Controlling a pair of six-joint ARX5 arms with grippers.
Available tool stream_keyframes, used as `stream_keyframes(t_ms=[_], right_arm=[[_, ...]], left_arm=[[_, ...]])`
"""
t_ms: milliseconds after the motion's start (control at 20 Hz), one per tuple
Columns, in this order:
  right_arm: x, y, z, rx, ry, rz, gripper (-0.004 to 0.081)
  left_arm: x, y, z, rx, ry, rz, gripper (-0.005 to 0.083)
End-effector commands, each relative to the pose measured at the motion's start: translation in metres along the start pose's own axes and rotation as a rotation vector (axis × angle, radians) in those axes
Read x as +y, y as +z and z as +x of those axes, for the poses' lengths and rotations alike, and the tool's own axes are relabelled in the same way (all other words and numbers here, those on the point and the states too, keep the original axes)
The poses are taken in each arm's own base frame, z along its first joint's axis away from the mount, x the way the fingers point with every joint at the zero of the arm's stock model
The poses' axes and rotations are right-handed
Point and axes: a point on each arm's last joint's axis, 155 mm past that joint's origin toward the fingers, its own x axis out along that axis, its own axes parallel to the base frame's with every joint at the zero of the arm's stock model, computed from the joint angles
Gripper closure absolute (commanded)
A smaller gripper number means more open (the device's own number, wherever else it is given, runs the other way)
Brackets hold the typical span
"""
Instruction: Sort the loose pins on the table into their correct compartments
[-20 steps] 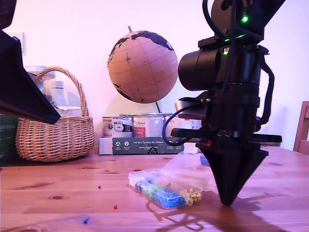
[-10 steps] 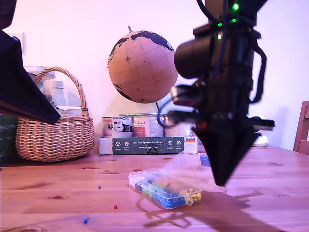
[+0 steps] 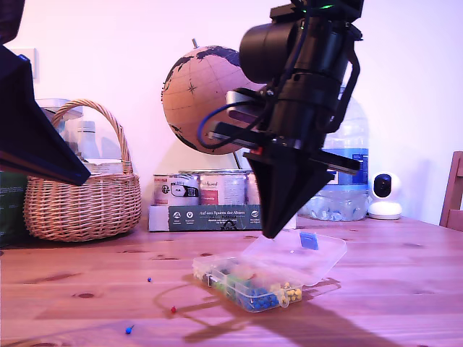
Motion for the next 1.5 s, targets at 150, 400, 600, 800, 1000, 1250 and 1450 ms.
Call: stream_keyframes(t_ms=[150, 400, 600, 800, 1000, 1250, 1450], right_arm=[[-0.004, 0.0, 0.021, 0.021, -0.02, -0.001, 0.078], [-0.008, -0.003, 0.033, 0.044, -0.036, 0.001, 0.078], [-0.012, 0.001, 0.033, 0.028, -0.053, 0.0, 0.078], [-0.012, 0.001, 0.033, 0.027, -0.057, -0.002, 0.078], [-0.012, 0.001, 0.033, 0.026, -0.058, -0.004, 0.077], [-0.013, 0.001, 0.033, 0.027, -0.058, -0.004, 0.0729], [-0.012, 0.001, 0.033, 0.028, -0.058, -0.004, 0.0736]], left_arm=[[-0.002, 0.003, 0.0, -0.005, -0.005, 0.002, 0.0798], [-0.002, 0.002, 0.0, 0.0, -0.005, 0.0, 0.0798], [-0.002, 0.002, 0.0, 0.002, -0.005, -0.004, 0.0798], [-0.002, 0.002, 0.0, 0.002, -0.005, -0.004, 0.0798], [-0.002, 0.002, 0.0, 0.002, -0.005, -0.004, 0.0798], [-0.002, 0.002, 0.0, 0.002, -0.005, -0.004, 0.0798], [-0.002, 0.002, 0.0, 0.002, -0.005, -0.004, 0.0798]])
